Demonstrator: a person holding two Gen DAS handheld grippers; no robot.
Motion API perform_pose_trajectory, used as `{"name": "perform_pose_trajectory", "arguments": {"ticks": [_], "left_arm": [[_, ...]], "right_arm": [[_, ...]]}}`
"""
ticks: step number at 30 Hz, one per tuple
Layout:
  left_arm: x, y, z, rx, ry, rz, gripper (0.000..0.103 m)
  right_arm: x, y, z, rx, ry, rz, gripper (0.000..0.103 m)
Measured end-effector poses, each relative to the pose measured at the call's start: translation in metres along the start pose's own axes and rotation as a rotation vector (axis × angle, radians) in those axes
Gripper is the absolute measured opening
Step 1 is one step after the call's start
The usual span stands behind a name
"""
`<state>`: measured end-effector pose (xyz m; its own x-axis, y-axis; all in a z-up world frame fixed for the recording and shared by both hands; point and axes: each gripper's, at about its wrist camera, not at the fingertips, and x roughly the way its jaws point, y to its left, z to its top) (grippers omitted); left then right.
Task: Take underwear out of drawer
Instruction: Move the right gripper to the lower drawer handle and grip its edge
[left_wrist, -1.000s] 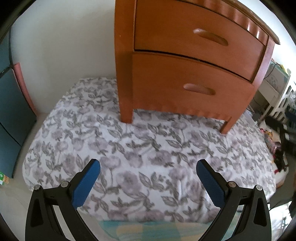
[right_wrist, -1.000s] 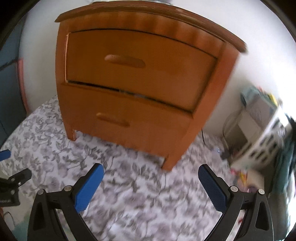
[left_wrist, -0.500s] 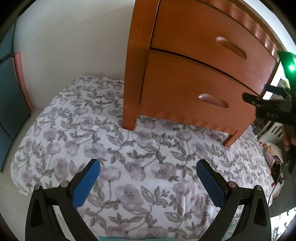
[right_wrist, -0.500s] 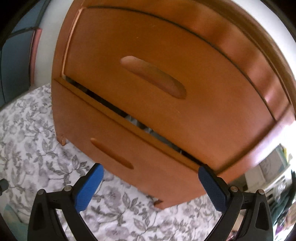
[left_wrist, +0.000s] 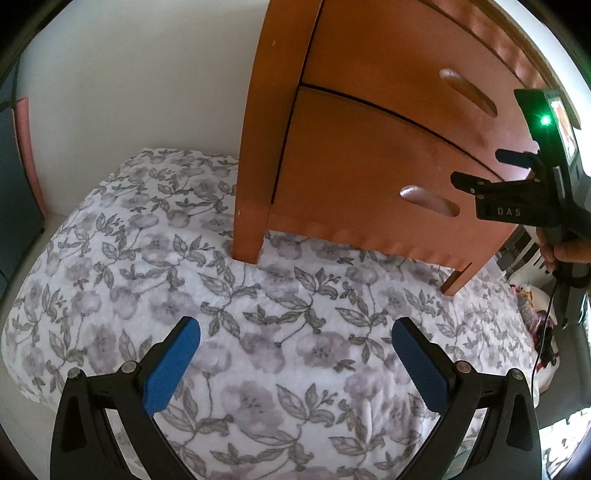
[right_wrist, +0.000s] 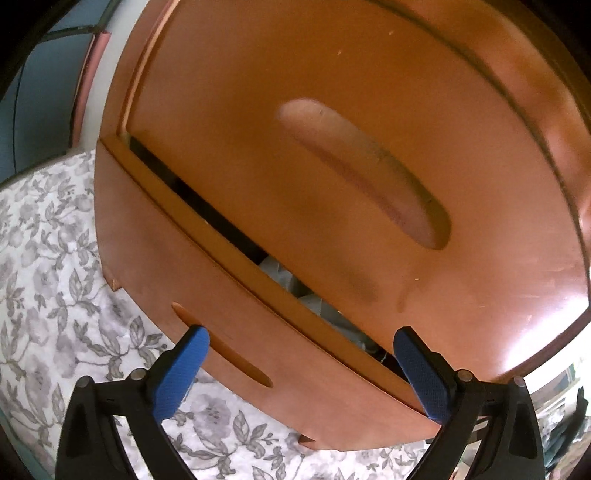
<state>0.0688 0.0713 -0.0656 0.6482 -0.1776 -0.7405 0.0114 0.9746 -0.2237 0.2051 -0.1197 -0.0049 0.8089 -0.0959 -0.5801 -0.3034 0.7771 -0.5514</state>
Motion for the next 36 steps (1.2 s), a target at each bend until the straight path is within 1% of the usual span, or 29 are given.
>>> {"name": "perform_pose_trajectory", "arguments": {"ticks": [6,9,13,14,17,21,23,24,25,26,27,30,33,36], "left_arm": [[0.006,0.001,-0.003,0.026,0.021,0.001,0.103],[0.009,0.003,-0.004,0.028,0.028,0.001,0.103],[0.012,0.002,-0.005,0.029,0.038,-0.011,0.103],[0.013,0.002,-0.005,0.032,0.04,-0.014,0.103],[0.014,0.002,-0.006,0.03,0.046,-0.021,0.103],[0.015,0.002,-0.006,0.024,0.048,-0.026,0.103],[0.015,0.003,-0.006,0.024,0.048,-0.026,0.103],[0.015,0.003,-0.006,0.024,0.049,-0.026,0.103],[0.015,0.003,-0.006,0.023,0.049,-0.024,0.103],[0.015,0.002,-0.007,0.022,0.049,-0.023,0.103],[0.015,0.003,-0.007,0.018,0.05,-0.022,0.103],[0.015,0.006,-0.007,0.009,0.051,-0.023,0.103],[0.016,0.008,-0.008,0.002,0.054,-0.024,0.103],[0.018,0.009,-0.008,0.0,0.06,-0.029,0.103]], "right_arm": [[0.015,0.009,0.002,-0.049,0.012,-0.002,0.097],[0.02,0.015,-0.001,-0.067,0.032,0.019,0.097],[0.029,0.036,-0.004,-0.147,0.046,-0.047,0.097],[0.03,0.039,-0.005,-0.168,0.052,-0.052,0.097],[0.036,0.043,-0.008,-0.211,0.068,-0.033,0.097],[0.047,0.044,-0.016,-0.202,0.074,-0.023,0.095],[0.039,0.044,-0.024,-0.187,0.066,-0.053,0.09],[0.033,0.042,-0.027,-0.19,0.066,-0.082,0.085],[0.03,0.041,-0.027,-0.198,0.065,-0.109,0.082],[0.022,0.039,-0.024,-0.208,0.063,-0.135,0.081],[0.015,0.036,-0.022,-0.213,0.059,-0.15,0.08],[0.015,0.041,-0.025,-0.211,0.046,-0.17,0.08],[0.018,0.05,-0.03,-0.249,0.04,-0.206,0.08],[0.02,0.051,-0.029,-0.262,0.047,-0.209,0.08]]}}
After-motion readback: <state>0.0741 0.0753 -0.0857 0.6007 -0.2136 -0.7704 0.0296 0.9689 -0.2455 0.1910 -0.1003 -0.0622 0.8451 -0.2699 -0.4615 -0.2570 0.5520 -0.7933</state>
